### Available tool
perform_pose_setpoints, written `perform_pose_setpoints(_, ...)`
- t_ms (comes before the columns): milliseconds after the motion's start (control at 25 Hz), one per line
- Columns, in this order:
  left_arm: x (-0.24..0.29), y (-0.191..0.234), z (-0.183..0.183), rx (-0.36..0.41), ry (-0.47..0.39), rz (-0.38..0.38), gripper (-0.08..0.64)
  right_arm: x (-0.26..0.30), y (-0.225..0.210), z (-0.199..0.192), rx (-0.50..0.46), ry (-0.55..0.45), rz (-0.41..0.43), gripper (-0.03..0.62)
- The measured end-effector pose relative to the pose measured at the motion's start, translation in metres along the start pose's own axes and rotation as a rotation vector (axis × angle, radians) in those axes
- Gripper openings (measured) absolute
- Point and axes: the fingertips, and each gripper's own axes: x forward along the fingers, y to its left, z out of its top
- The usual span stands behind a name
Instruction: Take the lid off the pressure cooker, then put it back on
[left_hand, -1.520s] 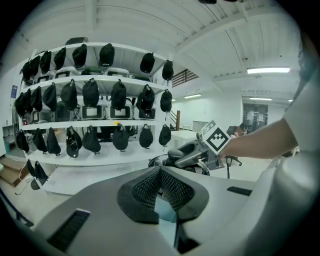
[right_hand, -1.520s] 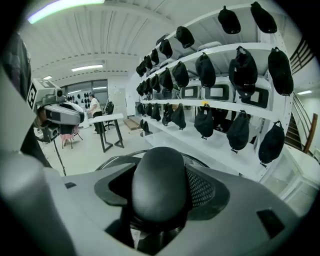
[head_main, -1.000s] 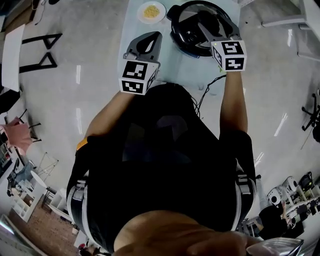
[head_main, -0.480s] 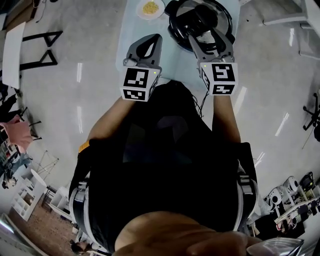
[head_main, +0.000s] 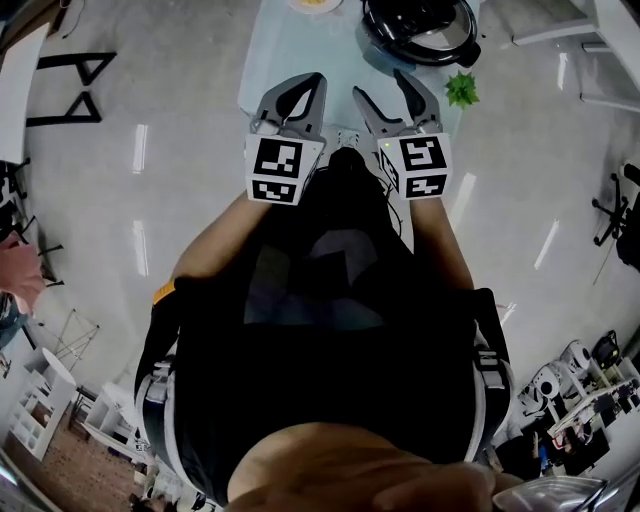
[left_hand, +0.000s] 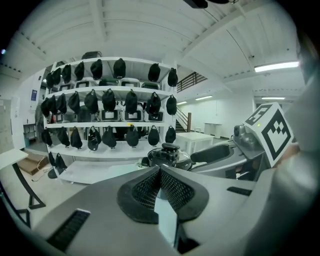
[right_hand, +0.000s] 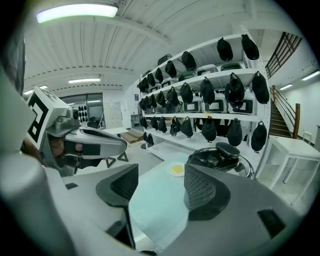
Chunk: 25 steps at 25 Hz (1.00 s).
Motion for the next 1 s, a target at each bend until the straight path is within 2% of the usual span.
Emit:
perform_pose_setpoints(400, -0.106, -0.024, -0.035, 0.005, -0.053, -0.016, 0.007, -0.06, 0.112, -0.029, 0.028, -0.011, -0.018, 0.285)
perform_pose_setpoints(680, -0.147, -0.028, -0.054, 0.022, -0.055, -0.004, 0.007, -0.083, 0.141, -0.04, 0.026, -0.026, -0.059, 0.301)
perform_pose_setpoints(1000, -0.163, -0.031, -0.063, 0.035, -0.057, -0.009, 0.007, -0.089, 0.155, -0.043, 0.026, -0.041, -0.073, 0.307)
